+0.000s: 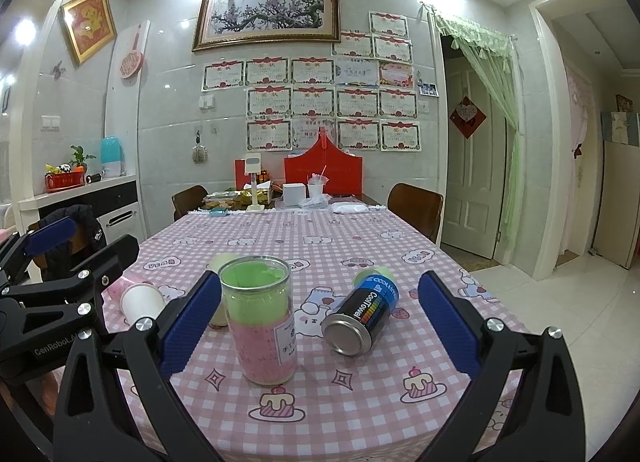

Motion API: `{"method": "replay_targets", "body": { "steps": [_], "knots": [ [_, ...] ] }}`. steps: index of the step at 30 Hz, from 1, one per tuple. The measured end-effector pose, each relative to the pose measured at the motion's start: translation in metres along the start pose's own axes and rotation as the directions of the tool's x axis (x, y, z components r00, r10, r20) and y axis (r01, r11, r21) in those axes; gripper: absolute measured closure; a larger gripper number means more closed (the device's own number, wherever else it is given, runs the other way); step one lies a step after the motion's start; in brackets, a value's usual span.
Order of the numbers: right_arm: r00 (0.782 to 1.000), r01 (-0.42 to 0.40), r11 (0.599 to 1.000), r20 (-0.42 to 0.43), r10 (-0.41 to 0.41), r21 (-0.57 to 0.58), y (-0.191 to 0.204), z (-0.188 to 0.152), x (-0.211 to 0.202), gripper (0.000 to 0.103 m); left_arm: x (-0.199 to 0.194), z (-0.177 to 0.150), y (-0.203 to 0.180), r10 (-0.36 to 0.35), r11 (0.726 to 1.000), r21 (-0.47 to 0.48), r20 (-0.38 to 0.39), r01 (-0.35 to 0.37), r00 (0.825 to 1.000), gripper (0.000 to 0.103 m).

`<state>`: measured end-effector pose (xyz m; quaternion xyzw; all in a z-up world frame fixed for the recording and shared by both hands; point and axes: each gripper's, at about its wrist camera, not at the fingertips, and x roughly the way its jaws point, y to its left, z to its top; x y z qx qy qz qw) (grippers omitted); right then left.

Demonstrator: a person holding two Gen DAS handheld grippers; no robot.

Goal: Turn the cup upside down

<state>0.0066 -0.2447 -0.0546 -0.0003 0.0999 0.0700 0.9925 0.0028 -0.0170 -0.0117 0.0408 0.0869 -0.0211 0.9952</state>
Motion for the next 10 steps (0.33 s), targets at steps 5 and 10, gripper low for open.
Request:
{"method": "replay_targets", "body": {
  "steps": [5,10],
  "knots": [
    [0.999,0.018,1.0,-0.03,-0.018,0.0,-0.004,-0.006,0.011,0.008,0.012,-0.007,-0.002,0.002,1.0,0.01,-0.036,-0.002,0.999,0.009],
    [0.997,0.036,0.999,-0.071,-0.036,-0.003,-0.007,-0.014,0.023,0.008,0.026,-0.015,-0.005,0.043,0.999,0.035,-0.072,-0.041,0.996,0.009]
  ]
}}
